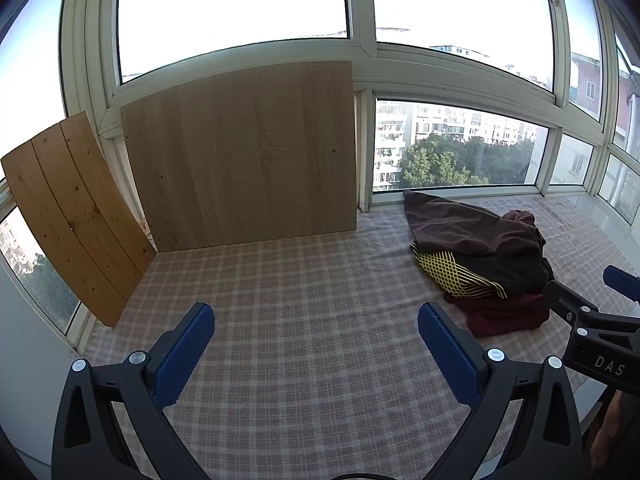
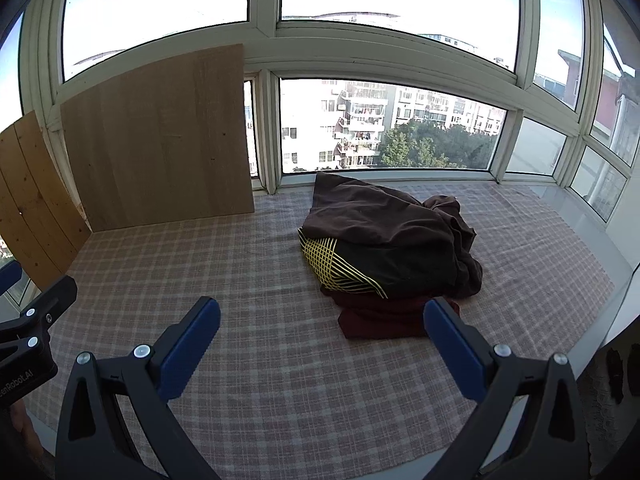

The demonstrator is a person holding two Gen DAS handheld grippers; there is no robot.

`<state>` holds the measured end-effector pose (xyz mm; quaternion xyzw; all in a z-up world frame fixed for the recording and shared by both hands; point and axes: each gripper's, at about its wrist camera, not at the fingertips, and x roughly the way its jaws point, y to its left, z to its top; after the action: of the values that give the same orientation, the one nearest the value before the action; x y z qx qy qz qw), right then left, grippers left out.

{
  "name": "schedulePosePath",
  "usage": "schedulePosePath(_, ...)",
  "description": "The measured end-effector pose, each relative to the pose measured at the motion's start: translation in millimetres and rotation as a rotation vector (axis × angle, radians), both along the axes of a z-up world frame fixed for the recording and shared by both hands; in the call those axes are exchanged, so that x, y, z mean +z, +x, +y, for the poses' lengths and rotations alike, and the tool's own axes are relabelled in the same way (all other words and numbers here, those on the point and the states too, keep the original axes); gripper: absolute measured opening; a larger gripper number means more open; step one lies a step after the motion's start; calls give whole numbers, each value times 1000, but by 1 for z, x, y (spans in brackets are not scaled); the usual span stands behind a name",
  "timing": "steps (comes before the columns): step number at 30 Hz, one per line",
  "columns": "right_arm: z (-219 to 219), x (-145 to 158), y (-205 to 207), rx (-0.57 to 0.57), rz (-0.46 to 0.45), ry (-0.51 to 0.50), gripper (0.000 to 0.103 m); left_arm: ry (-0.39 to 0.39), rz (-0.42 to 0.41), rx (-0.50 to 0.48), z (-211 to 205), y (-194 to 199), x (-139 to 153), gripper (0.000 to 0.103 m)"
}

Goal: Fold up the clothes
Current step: 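Move both tools toward the brown fleece pile on the black jacket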

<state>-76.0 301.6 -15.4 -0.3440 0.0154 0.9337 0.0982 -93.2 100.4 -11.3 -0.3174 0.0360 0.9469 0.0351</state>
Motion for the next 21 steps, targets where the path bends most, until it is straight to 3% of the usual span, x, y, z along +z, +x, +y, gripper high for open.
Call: schedulePosePath(21,120,-18,-30,-82,-6,5,103,-46,-7,-57,109,-51,-17,103)
